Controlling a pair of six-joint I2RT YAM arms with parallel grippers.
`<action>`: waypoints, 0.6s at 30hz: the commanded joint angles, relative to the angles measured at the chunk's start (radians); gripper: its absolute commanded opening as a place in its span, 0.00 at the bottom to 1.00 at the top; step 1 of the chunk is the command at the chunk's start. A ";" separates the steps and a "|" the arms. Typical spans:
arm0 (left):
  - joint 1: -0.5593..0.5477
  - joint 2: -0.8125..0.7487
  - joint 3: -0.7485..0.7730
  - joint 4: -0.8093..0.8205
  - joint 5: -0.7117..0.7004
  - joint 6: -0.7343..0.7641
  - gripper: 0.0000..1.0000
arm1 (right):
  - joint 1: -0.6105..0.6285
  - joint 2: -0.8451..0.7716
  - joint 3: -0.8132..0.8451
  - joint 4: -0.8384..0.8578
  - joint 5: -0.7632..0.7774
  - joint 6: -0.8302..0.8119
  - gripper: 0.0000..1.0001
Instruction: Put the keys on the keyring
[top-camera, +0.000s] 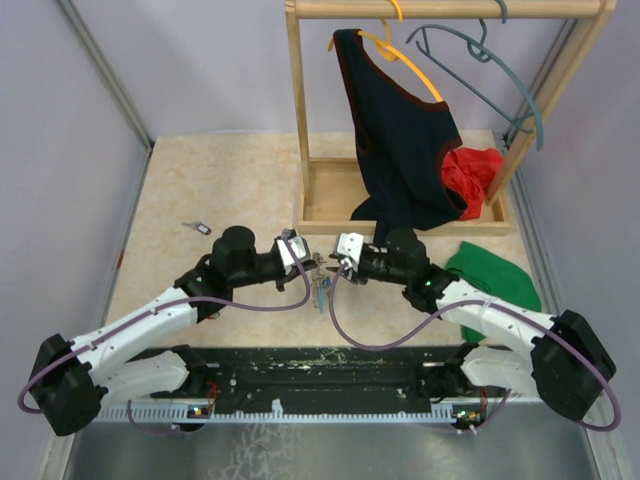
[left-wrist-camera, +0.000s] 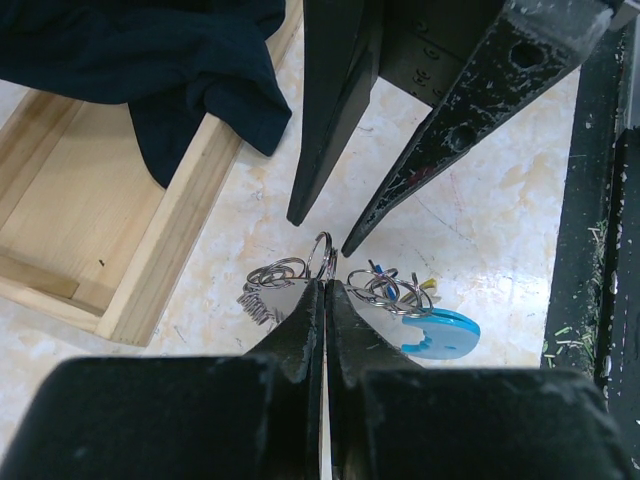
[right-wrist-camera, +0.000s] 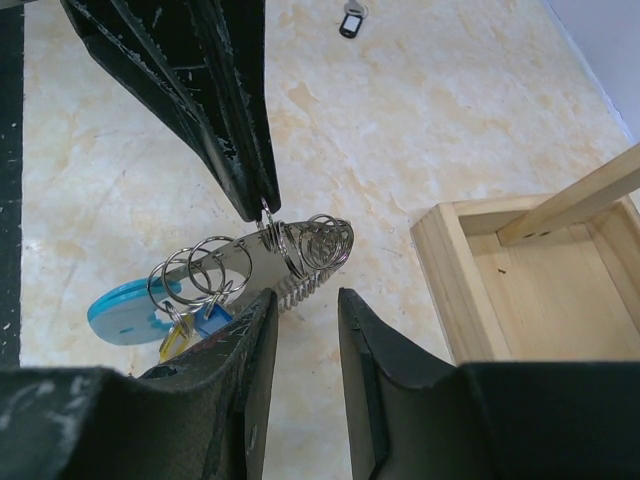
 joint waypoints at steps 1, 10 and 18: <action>-0.005 -0.005 0.036 0.007 0.016 0.006 0.00 | 0.006 0.028 0.045 0.108 -0.030 0.018 0.31; -0.012 0.004 0.044 -0.015 0.028 0.016 0.00 | 0.001 0.048 0.075 0.162 -0.051 0.083 0.27; -0.020 0.000 0.045 -0.025 0.031 0.025 0.00 | -0.025 0.054 0.118 0.140 -0.011 0.200 0.25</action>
